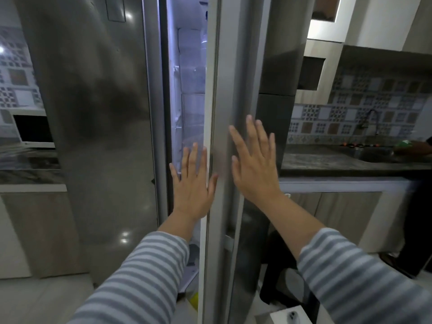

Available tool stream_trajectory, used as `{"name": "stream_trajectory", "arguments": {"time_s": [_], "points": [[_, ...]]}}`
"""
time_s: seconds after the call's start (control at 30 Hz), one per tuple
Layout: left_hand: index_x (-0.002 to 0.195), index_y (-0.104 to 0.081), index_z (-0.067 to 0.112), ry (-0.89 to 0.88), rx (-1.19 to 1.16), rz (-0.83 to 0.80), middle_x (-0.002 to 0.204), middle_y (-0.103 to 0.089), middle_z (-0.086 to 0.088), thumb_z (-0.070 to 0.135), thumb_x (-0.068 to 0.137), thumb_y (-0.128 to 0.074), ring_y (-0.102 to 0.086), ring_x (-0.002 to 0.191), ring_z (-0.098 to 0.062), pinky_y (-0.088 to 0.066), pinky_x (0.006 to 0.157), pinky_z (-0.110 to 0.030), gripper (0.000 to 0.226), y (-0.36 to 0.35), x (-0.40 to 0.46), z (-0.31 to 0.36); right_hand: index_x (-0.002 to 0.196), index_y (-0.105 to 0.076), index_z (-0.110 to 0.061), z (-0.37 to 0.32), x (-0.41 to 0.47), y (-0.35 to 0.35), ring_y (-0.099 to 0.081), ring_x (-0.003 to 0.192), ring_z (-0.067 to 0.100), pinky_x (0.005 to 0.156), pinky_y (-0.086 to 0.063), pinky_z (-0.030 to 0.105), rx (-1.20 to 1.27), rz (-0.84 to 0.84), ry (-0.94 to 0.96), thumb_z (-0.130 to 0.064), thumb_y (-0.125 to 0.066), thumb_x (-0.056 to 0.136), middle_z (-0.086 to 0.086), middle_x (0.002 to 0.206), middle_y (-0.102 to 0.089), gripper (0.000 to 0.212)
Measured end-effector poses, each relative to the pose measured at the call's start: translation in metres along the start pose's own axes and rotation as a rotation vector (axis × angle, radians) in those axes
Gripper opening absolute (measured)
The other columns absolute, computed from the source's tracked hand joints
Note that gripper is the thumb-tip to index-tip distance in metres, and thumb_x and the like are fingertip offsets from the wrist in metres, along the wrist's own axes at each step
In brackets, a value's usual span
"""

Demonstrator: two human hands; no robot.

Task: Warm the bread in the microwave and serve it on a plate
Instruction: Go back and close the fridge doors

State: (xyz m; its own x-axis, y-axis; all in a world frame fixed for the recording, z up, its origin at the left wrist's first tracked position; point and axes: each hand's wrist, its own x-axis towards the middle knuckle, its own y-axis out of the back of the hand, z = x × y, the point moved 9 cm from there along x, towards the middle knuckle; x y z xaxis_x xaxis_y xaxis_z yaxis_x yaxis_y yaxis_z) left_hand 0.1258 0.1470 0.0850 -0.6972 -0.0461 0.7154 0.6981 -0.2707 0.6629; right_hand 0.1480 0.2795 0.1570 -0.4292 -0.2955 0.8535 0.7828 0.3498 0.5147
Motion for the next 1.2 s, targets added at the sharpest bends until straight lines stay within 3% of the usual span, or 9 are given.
{"name": "stream_trajectory", "arguments": {"time_s": [0.1,0.23,0.37,0.53,0.6,0.73,0.87,1.07,1.2], "points": [[0.15,0.013,0.025,-0.059,0.015,0.01,0.16,0.016,-0.002,0.053,0.094,-0.014,0.017,0.146,-0.02,0.006,0.115,-0.057,0.069,-0.01,-0.004,0.006,0.154,0.0,-0.026,0.025,0.0,-0.034,0.009,0.148,0.028,0.118,-0.003,0.056,-0.017,-0.1,-0.093,-0.033,-0.042,0.096,0.011,0.161,0.007,0.072],[0.15,0.013,0.02,-0.047,0.073,-0.032,0.159,0.016,-0.005,0.048,0.093,-0.028,0.019,0.145,-0.023,-0.001,0.115,-0.06,0.076,-0.041,0.0,0.0,0.15,0.014,-0.031,0.038,0.011,-0.089,0.019,0.146,0.031,0.115,0.001,0.059,-0.067,-0.267,-0.037,-0.043,-0.04,0.098,0.009,0.159,0.021,0.076],[0.143,0.031,0.024,0.027,0.099,-0.151,0.156,0.028,-0.002,0.038,0.092,-0.046,0.031,0.141,-0.023,0.008,0.114,-0.058,0.093,-0.075,0.012,-0.018,0.147,0.019,-0.036,0.033,0.034,-0.139,0.018,0.146,0.031,0.114,-0.004,0.062,-0.075,-0.308,0.079,-0.045,-0.049,0.095,0.009,0.158,0.023,0.086],[0.138,0.037,0.021,0.154,0.069,-0.13,0.156,0.027,-0.002,0.031,0.091,-0.052,0.025,0.143,-0.018,0.005,0.116,-0.055,0.101,-0.104,0.036,-0.052,0.151,-0.008,-0.031,0.022,0.063,-0.187,-0.013,0.146,0.039,0.104,-0.025,0.068,-0.06,-0.175,0.204,-0.048,-0.066,0.082,0.018,0.159,-0.01,0.092],[0.137,0.037,0.019,0.203,0.06,-0.105,0.157,0.026,-0.005,0.028,0.09,-0.054,0.022,0.145,-0.02,0.003,0.116,-0.054,0.102,-0.114,0.047,-0.065,0.151,-0.015,-0.03,0.021,0.072,-0.203,-0.016,0.145,0.04,0.103,-0.026,0.069,-0.078,-0.128,0.261,-0.049,-0.068,0.079,0.019,0.158,-0.015,0.091],[0.142,0.032,0.015,0.269,0.124,-0.06,0.155,0.027,-0.015,0.027,0.089,-0.058,0.025,0.143,-0.024,0.0,0.116,-0.058,0.105,-0.133,0.069,-0.086,0.151,-0.016,-0.032,0.021,0.087,-0.231,-0.011,0.146,0.039,0.107,-0.019,0.067,-0.079,-0.09,0.338,-0.048,-0.07,0.076,0.018,0.159,-0.011,0.094],[0.15,0.01,0.012,0.311,0.229,0.03,0.156,0.017,-0.02,0.032,0.082,-0.068,0.017,0.144,-0.03,-0.002,0.113,-0.059,0.106,-0.149,0.091,-0.109,0.152,-0.019,-0.031,0.024,0.101,-0.261,-0.007,0.146,0.039,0.109,-0.012,0.066,-0.086,-0.08,0.389,-0.047,-0.072,0.076,0.017,0.16,-0.01,0.094],[0.148,0.02,0.013,0.344,0.231,-0.046,0.154,0.029,-0.013,0.038,0.086,-0.064,0.026,0.142,-0.026,0.01,0.112,-0.052,0.107,-0.182,0.131,-0.132,0.152,-0.019,-0.03,0.024,0.115,-0.313,-0.001,0.147,0.038,0.111,-0.01,0.065,-0.12,-0.153,0.407,-0.047,-0.07,0.077,0.016,0.161,-0.004,0.092],[0.148,0.021,0.013,0.35,0.21,-0.109,0.155,0.029,-0.011,0.035,0.085,-0.068,0.031,0.139,-0.021,0.006,0.115,-0.049,0.111,-0.203,0.155,-0.149,0.153,-0.009,-0.031,0.027,0.122,-0.344,0.012,0.147,0.035,0.113,-0.002,0.063,-0.169,-0.248,0.396,-0.047,-0.063,0.084,0.012,0.161,0.01,0.089]]}}
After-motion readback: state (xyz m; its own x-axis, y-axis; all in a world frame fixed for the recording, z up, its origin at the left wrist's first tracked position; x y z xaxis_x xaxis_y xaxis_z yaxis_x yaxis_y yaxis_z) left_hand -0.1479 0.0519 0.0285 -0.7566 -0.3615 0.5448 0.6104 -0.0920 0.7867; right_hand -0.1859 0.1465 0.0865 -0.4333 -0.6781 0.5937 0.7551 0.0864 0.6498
